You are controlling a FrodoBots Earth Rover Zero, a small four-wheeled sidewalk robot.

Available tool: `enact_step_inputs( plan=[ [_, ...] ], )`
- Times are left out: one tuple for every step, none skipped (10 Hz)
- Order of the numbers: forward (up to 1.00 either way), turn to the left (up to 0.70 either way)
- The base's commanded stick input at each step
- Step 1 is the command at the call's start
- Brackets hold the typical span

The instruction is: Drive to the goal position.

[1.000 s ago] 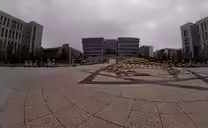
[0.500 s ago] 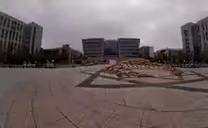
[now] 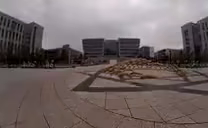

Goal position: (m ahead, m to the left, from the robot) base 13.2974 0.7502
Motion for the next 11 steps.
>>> enact_step_inputs(
  plan=[
    [0.7,0.0],
    [0.7,0.0],
    [0.7,0.0],
    [0.7,0.0],
    [0.7,0.0],
    [0.7,0.0],
    [0.7,0.0],
    [0.7,0.0],
    [0.7,0.0],
    [0.7,0.0],
    [0.7,0.0]
  ],
)
